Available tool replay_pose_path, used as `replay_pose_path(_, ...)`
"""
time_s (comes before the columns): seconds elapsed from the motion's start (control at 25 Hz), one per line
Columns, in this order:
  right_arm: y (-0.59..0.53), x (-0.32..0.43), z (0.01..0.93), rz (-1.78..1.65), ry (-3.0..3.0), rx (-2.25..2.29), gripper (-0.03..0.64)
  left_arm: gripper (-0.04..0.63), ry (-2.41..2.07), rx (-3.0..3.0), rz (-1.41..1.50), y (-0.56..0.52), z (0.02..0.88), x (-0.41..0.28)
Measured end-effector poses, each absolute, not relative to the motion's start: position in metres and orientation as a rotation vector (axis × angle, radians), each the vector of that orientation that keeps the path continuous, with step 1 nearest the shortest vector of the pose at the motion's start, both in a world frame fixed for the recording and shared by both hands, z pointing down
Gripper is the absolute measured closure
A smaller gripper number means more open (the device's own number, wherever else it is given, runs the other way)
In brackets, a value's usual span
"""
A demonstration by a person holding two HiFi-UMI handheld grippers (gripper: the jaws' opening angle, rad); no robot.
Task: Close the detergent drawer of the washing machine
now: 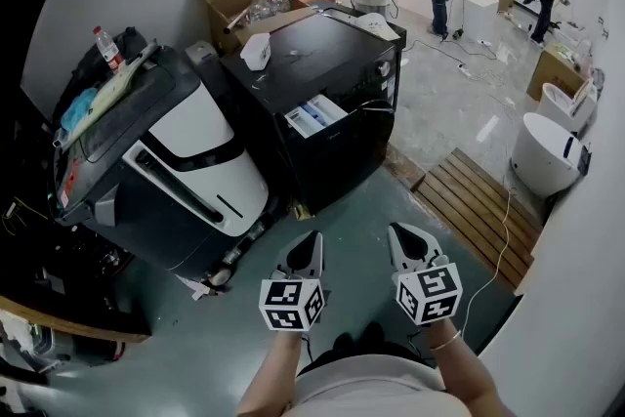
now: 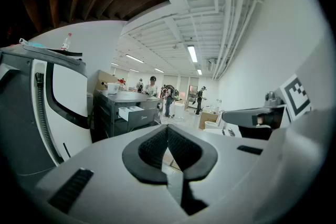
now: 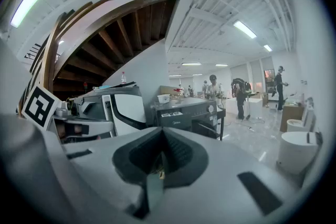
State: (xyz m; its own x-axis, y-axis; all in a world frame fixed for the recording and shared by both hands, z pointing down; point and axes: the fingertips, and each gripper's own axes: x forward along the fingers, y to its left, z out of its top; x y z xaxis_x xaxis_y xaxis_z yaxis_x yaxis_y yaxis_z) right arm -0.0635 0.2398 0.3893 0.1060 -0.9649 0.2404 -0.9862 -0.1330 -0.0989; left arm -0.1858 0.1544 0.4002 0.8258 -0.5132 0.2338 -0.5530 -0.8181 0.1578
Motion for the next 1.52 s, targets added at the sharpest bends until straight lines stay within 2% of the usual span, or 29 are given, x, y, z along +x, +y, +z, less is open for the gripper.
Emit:
replay_pose_path(0.52,0.247,-0.032,0.397,0.39,-2.0,2.287,0.615,0.595,-0.875,2.753,0.262,0.16,0.407,-0.165)
replay_pose_path(0.72,0.247,-0.014,0.4,0.389,-1.974,2.319,0.615,0.549,-0.887,2.741,0.262,0.16,0.41,-0.154)
replay_pose_path(0.88,0.247,-0.007,0.404,0.396,-2.003,2.293,0.611,0.543,-0.901,2.723,0.267,0.162,0.415,-0.146)
replay_pose_path(1.24,0.247,0.01,0.411,0.438,-2.011,2.271,0.505,0.512,-0.929,2.695,0.278,0.161,0.423,-0.133)
replay_pose_path(1.52,0.234,0.019,0.415,0.472,-2.011,2.265,0.465,0.48,-0.967,2.684,0.29,0.146,0.424,-0.131)
